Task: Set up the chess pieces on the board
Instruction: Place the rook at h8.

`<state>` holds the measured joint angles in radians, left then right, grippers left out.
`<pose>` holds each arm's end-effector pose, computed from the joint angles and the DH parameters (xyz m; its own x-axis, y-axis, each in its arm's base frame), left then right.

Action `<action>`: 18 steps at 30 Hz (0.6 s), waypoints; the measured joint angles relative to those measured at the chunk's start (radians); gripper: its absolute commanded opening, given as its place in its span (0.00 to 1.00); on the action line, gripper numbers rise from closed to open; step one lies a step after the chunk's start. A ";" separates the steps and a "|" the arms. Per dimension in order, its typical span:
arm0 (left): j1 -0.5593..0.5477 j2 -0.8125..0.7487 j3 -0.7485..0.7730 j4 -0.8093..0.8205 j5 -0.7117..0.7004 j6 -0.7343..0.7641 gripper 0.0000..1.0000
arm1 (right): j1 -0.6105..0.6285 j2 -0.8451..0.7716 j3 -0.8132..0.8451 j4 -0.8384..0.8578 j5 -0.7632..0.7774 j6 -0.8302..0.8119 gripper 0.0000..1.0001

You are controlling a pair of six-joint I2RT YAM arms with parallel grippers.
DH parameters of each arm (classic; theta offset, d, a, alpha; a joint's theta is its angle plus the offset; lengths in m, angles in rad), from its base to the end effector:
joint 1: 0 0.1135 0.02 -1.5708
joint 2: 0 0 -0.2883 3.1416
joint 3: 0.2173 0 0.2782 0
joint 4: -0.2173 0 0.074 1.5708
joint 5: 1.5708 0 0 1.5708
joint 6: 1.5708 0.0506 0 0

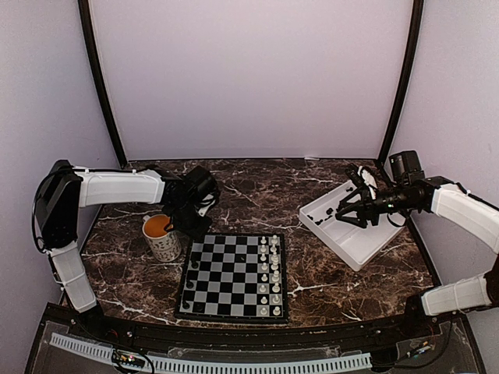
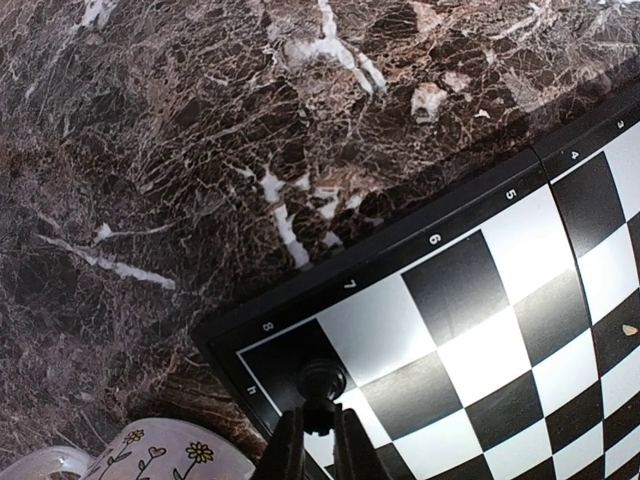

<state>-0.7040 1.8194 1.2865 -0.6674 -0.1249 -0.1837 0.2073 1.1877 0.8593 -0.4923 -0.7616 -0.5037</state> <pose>0.3093 -0.2543 0.1908 -0.8096 0.4497 -0.3772 0.4678 0.8825 0.0480 0.2513 0.0885 0.2691 -0.3329 -0.4270 -0.8407 -0.8792 0.4628 0.1131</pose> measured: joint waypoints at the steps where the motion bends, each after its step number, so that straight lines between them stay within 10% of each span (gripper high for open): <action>1: 0.000 0.000 0.002 -0.002 -0.001 0.000 0.11 | 0.000 0.000 0.000 0.000 0.000 0.000 0.62; 18: 0.000 0.002 0.003 -0.014 -0.011 -0.005 0.29 | 0.000 0.000 0.000 0.000 0.000 0.000 0.63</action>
<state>-0.7040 1.8214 1.2900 -0.6811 -0.1356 -0.1883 0.2073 1.1877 0.8593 -0.4927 -0.7620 -0.5034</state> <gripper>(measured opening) 0.244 0.627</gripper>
